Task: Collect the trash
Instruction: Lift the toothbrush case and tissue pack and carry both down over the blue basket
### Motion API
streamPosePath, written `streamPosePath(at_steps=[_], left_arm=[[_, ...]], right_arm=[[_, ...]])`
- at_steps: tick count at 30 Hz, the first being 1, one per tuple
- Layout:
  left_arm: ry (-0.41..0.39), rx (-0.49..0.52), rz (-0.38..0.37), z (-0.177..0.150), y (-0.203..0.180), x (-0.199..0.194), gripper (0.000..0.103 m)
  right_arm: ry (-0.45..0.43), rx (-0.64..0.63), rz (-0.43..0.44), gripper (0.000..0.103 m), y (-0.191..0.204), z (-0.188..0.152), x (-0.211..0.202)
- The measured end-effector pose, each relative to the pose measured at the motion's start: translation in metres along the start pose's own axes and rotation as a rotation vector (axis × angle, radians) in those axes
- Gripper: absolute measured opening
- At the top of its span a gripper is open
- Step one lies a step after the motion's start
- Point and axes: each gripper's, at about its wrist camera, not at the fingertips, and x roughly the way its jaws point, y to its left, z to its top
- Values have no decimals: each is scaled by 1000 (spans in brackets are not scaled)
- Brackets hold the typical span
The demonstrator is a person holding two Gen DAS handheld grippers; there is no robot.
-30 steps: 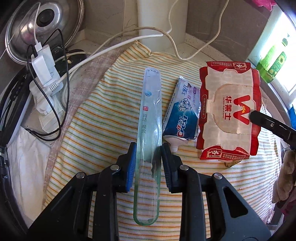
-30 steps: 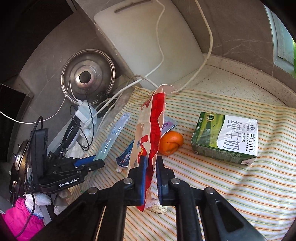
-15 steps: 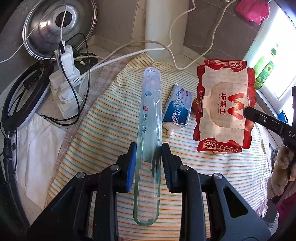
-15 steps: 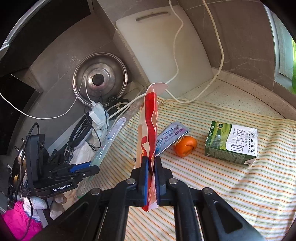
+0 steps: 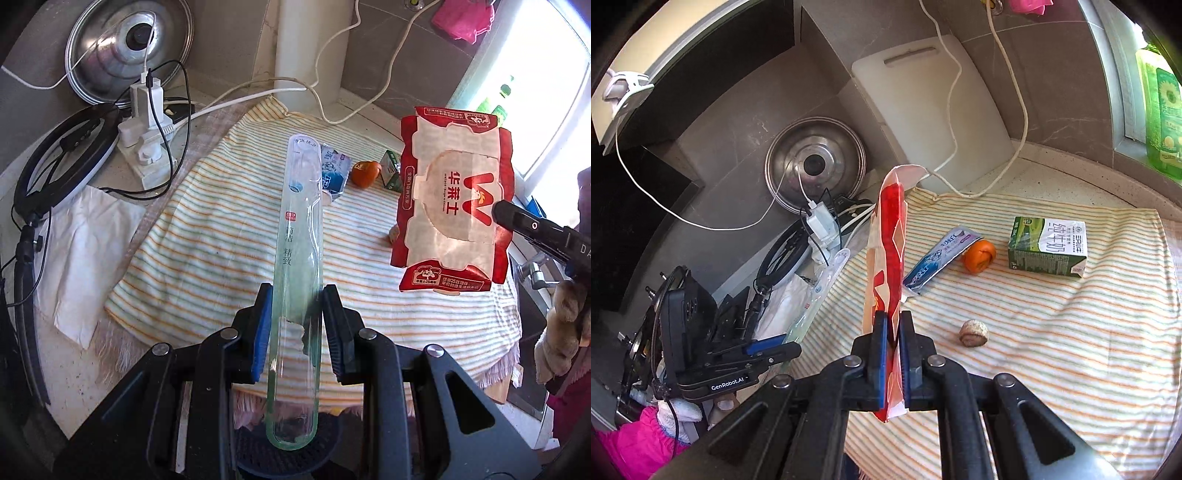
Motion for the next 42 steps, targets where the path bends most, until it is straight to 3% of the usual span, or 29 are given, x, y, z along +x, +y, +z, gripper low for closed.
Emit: streamPosePath(at_steps=[21, 42], left_arm=[[56, 52, -60, -107, 12, -60, 26], [249, 65, -124, -206, 18, -42, 26]], right_arm=[[25, 32, -21, 3, 79, -104, -55], [143, 75, -72, 3, 100, -196, -38]])
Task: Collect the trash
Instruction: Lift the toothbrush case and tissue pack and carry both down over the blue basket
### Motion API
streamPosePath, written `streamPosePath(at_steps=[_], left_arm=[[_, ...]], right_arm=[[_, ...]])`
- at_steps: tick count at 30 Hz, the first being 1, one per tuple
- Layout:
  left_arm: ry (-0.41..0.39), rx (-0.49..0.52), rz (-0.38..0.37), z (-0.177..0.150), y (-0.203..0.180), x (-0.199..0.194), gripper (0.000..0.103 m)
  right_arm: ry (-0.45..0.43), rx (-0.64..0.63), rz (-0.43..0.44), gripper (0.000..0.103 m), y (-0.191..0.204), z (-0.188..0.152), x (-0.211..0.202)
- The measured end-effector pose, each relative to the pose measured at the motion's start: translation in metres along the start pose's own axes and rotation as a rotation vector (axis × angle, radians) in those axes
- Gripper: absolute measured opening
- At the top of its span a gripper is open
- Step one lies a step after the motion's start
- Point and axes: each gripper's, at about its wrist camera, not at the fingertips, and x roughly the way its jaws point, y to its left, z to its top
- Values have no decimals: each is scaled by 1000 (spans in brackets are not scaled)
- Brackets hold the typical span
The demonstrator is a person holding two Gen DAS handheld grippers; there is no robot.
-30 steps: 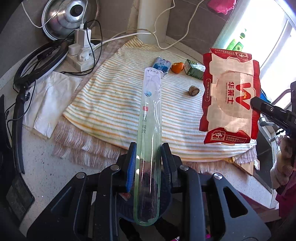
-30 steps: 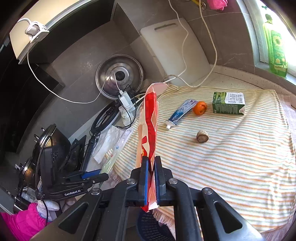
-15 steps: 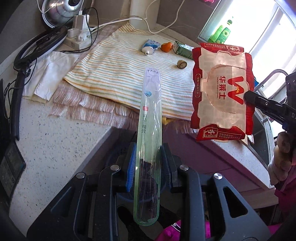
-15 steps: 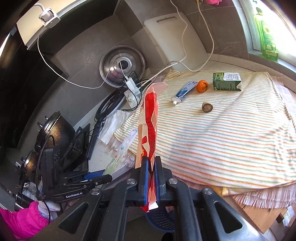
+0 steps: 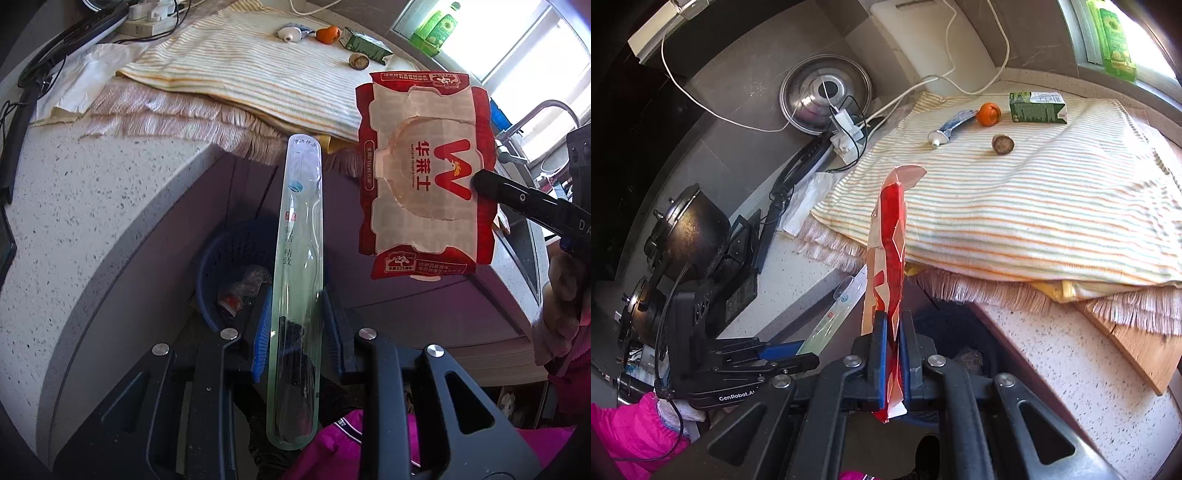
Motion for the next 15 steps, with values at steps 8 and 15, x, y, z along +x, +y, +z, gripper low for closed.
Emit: streamPosePath(at_steps=[8, 15], left_arm=[[81, -28, 2, -20, 10, 28, 26], [151, -62, 13, -32, 22, 56, 26]], right_arm=[[63, -32, -43, 4, 4, -26, 21], [121, -50, -67, 4, 2, -40, 40]])
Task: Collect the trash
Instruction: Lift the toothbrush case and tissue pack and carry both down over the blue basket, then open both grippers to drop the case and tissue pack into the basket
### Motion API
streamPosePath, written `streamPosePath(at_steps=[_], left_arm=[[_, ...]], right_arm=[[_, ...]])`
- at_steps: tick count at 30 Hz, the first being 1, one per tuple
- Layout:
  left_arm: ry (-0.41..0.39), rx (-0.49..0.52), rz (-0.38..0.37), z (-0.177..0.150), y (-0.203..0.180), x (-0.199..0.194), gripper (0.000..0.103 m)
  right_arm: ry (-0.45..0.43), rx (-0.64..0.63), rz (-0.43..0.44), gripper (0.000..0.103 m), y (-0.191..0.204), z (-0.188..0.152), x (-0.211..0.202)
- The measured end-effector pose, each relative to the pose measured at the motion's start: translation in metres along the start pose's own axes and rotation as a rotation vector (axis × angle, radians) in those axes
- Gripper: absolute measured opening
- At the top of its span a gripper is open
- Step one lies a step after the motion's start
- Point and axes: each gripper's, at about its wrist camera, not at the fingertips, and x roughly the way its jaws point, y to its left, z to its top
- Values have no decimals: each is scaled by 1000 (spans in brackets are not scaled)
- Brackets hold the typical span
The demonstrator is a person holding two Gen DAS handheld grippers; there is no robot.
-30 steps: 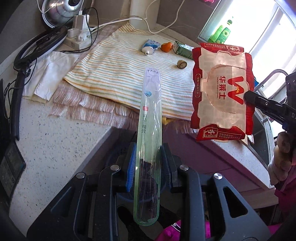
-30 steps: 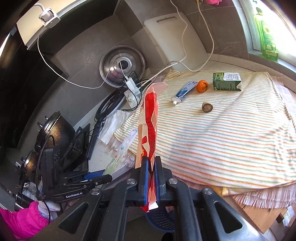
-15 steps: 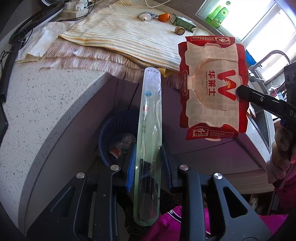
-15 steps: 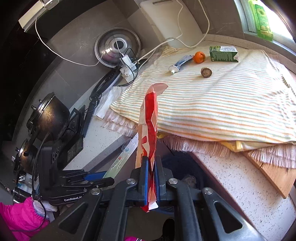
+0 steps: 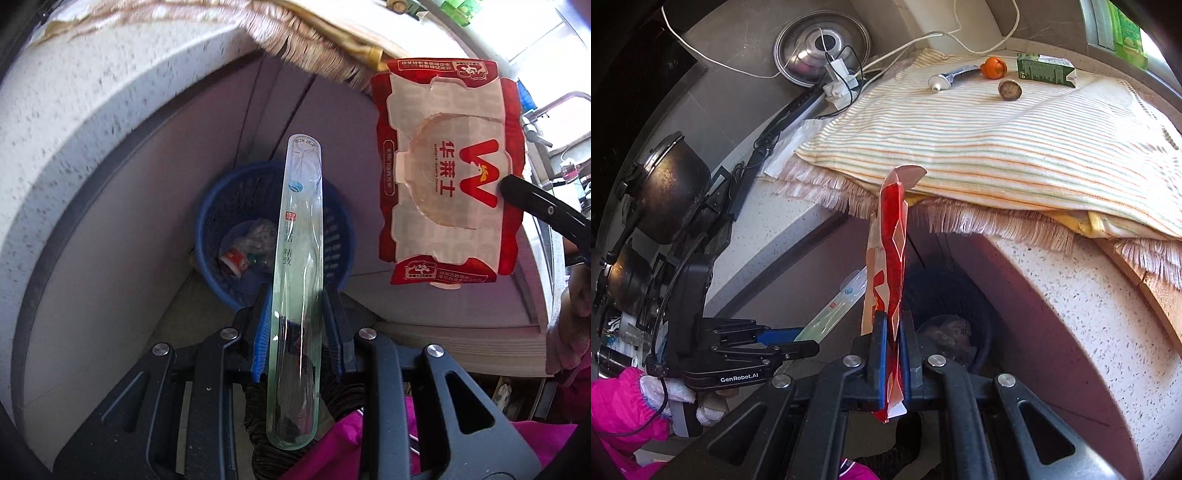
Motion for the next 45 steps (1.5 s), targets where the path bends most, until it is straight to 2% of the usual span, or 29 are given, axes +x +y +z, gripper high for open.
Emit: streamPosePath(at_steps=[11, 21, 30, 39, 41, 45], left_arm=[[92, -41, 10, 7, 12, 40, 26], [152, -24, 64, 18, 5, 67, 26], [171, -30, 105, 20, 4, 86, 27], [171, -35, 128, 32, -3, 78, 28], [168, -42, 128, 33, -5, 74, 37], [161, -29, 140, 33, -6, 70, 39]], right_arm=[[73, -16, -45, 4, -11, -12, 41], [125, -42, -82, 5, -18, -18, 73], [151, -56, -102, 6, -20, -17, 92], [152, -76, -119, 8, -16, -13, 105], [151, -77, -122, 12, -17, -12, 106], [151, -74, -122, 33, -18, -11, 107]])
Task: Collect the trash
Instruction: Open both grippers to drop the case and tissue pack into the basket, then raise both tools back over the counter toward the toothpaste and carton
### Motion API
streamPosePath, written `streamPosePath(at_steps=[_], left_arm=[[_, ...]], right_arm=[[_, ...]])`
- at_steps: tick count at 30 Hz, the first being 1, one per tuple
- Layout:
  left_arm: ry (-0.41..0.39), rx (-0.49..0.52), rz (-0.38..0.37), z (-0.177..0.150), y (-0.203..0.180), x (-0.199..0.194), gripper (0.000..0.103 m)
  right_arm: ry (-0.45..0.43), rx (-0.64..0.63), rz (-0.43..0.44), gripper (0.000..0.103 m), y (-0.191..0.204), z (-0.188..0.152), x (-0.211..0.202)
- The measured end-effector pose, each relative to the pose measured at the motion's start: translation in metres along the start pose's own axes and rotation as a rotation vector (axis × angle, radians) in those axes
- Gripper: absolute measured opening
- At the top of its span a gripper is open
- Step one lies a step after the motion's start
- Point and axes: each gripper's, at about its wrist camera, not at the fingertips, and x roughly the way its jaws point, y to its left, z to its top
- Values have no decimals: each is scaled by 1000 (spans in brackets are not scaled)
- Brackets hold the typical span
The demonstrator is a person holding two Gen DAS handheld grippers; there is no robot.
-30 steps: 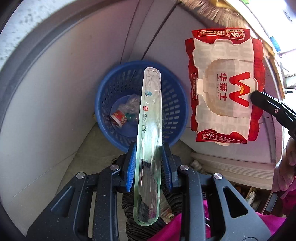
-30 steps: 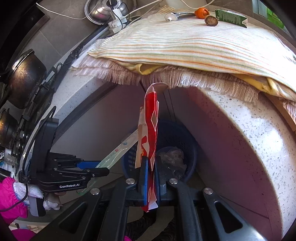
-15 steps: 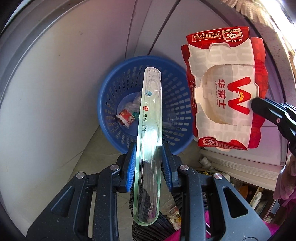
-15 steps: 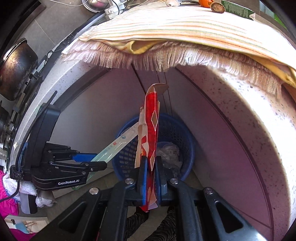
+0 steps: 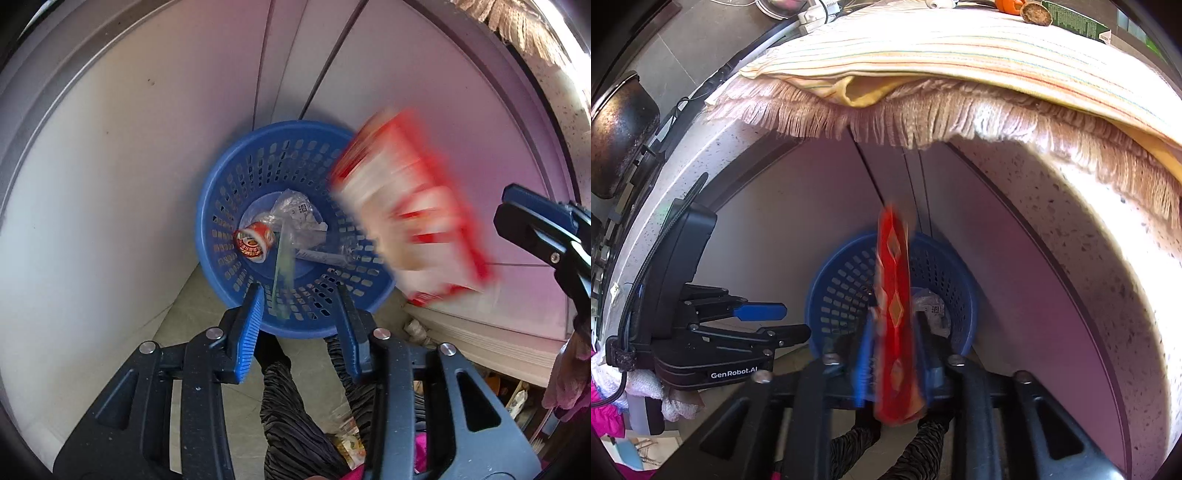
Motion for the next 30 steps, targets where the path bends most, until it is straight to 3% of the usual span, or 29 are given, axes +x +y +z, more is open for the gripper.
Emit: streamPosePath(at_steps=[5, 15, 30], left_arm=[[2, -8, 9, -1, 3, 1, 39], [-15, -7, 17, -3, 5, 3, 39], [-111, -5, -11, -1, 8, -60, 39]], right_arm=[[-5, -12, -1, 48, -1, 4, -3], [-12, 0, 32, 58, -7, 3, -19], [-69, -25, 137, 86, -12, 13, -85]])
